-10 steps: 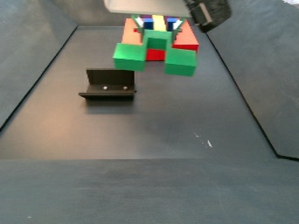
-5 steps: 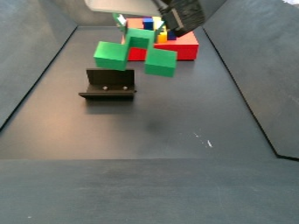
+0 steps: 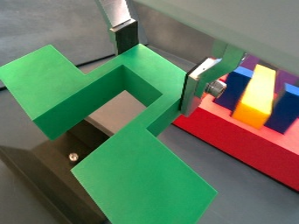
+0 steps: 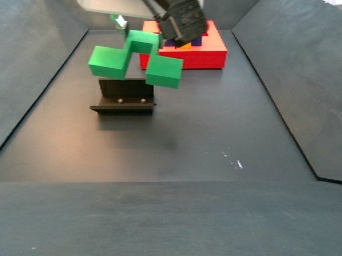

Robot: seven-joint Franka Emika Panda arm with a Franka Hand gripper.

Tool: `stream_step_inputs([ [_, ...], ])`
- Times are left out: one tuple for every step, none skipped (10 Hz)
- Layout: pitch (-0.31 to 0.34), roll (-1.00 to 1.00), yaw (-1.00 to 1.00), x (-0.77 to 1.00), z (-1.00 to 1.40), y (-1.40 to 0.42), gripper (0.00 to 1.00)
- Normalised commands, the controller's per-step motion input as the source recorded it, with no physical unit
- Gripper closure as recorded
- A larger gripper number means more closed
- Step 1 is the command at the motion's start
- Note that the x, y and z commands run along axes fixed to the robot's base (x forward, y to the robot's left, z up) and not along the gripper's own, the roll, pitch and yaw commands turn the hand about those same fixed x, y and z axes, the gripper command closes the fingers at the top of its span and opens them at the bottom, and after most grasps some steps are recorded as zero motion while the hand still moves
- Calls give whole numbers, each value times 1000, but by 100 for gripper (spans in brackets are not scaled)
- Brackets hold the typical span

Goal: Pick up the green object. Move up. Place the green object on the fixture. Regrasp the green object. Move to above the board. Insert the green object.
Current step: Place the green object on the fixture.

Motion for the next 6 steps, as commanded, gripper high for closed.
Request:
stream_step_inputs([
  [14, -314, -100, 1000, 0, 0, 100],
  [14, -317, -97, 1000, 0, 0, 100],
  [0, -494, -26, 946, -83, 0, 100],
  [-166, -891, 0, 654, -154, 83, 100],
  [-203, -934, 31, 554, -109, 89, 100],
  [-160, -883, 126, 517, -177, 126, 100],
])
